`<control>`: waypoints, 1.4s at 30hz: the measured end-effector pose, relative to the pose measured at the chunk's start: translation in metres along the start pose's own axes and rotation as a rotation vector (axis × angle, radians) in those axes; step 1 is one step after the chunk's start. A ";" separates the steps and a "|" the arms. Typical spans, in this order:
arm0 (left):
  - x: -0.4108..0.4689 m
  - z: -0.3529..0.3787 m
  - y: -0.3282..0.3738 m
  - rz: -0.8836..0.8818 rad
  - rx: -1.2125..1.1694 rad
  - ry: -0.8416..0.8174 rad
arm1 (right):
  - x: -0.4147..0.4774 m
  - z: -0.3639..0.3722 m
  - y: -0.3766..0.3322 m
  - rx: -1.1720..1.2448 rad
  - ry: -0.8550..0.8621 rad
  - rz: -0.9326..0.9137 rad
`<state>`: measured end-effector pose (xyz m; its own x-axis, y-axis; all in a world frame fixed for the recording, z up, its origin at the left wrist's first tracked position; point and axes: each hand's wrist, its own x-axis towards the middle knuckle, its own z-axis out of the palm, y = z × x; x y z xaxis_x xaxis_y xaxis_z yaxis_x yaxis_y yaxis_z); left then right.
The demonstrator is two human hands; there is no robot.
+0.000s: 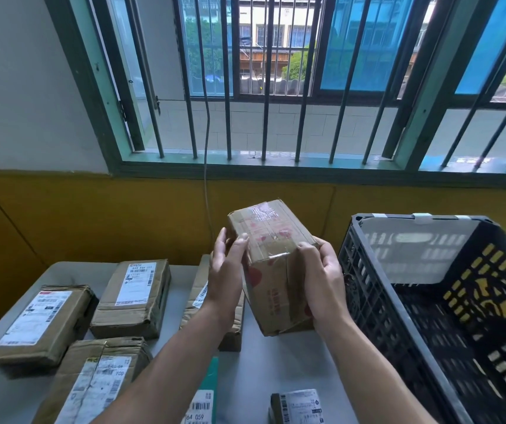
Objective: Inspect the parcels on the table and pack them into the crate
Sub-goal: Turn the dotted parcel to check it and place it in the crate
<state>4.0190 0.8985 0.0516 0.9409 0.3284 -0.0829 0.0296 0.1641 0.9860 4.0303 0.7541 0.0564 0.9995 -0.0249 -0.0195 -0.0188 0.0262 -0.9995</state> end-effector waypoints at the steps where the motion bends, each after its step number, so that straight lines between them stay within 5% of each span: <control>1: 0.000 0.000 0.000 -0.013 -0.006 0.002 | 0.000 0.000 0.000 0.006 0.001 -0.008; 16: 0.005 -0.005 0.004 -0.006 -0.104 -0.002 | -0.002 -0.001 -0.002 0.024 -0.091 -0.004; 42: -0.001 -0.001 0.008 0.152 -0.096 0.100 | 0.001 0.000 -0.002 0.129 0.015 0.020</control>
<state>4.0177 0.9005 0.0597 0.8936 0.4464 0.0469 -0.1468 0.1918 0.9704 4.0313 0.7544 0.0588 0.9985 -0.0382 -0.0404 -0.0340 0.1549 -0.9873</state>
